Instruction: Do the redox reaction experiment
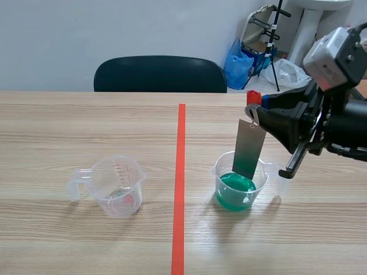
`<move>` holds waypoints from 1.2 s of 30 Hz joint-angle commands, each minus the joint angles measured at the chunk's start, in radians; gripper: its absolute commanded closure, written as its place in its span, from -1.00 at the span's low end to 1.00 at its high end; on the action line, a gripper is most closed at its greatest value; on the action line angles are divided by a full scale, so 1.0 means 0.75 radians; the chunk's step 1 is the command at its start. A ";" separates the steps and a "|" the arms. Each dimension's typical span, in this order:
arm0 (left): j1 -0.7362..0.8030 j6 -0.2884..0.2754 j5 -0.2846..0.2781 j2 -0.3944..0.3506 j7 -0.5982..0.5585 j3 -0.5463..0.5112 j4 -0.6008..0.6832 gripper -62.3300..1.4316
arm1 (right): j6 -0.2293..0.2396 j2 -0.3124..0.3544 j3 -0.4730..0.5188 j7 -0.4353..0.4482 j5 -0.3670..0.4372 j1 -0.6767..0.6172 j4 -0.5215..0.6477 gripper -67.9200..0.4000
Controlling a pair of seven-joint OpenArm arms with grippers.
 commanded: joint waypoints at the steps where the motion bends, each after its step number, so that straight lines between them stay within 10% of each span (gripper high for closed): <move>1: 0.002 -0.003 -0.009 0.002 -0.024 -0.009 0.013 -1.00 | 0.001 0.008 0.035 0.007 0.018 -0.021 0.062 0.97; 36: 0.002 -0.004 -0.009 -0.001 -0.024 -0.009 0.013 -1.00 | 0.025 0.011 0.263 -0.532 0.495 -0.119 0.592 0.97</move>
